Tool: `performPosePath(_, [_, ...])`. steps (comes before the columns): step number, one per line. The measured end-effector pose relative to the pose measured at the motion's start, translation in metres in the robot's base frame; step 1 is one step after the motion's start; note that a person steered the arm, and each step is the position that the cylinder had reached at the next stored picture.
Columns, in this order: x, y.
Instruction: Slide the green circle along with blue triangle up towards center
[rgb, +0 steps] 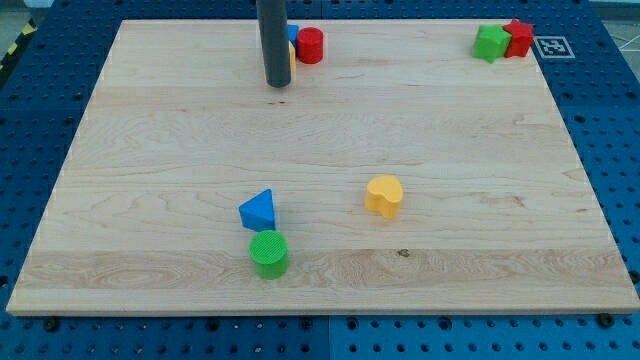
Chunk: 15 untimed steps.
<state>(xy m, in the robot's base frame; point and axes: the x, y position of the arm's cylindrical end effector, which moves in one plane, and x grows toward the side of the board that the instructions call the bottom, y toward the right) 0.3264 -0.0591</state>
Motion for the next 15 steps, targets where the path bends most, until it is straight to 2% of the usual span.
performPosePath(2, [0.010, -0.027])
performPosePath(3, [0.033, -0.050])
performPosePath(6, [0.168, -0.093])
performPosePath(8, [0.290, -0.084])
performPosePath(9, [0.292, -0.082])
performPosePath(13, [0.291, 0.029])
performPosePath(15, [0.271, 0.005])
